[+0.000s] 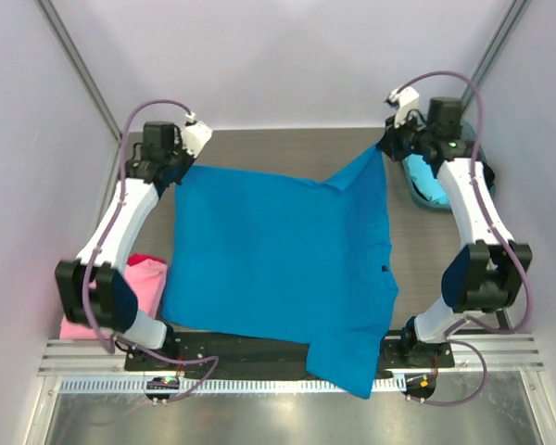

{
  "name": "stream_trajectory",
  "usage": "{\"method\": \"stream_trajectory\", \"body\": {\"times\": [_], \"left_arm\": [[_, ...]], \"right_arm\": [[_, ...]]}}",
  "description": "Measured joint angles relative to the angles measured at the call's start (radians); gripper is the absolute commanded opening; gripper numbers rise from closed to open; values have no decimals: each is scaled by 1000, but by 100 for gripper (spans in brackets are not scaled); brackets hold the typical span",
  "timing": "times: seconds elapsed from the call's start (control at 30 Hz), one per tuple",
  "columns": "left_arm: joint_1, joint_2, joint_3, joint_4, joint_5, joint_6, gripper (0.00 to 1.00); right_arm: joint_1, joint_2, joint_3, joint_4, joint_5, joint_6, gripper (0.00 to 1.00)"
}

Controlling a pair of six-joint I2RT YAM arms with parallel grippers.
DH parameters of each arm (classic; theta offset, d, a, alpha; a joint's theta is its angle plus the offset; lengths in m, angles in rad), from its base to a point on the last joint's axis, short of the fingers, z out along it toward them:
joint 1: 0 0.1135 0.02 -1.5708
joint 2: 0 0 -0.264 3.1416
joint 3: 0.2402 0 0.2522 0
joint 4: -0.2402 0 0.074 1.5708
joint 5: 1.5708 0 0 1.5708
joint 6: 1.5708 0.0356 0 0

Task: Fold and stack the t-shirts
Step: Flatten the tshirt out, then fold the tshirt

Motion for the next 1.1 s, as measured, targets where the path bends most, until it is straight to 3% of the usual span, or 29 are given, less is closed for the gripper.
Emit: {"method": "stream_trajectory", "body": {"times": [0.2,0.43,0.83,1.1], "left_arm": [[0,342,130,59,-12,28,0],[10,615,336,89,-34,26,0],[37,773,572,128,-66,-21,0],[51,841,654,137,-82,-43,0]], "right_arm": [[31,279,33,93,73,-19,1],[31,683,400,143,182,27,1],[73,969,855,230,301,59,1],[117,1023,919,297,335,60,1]]}}
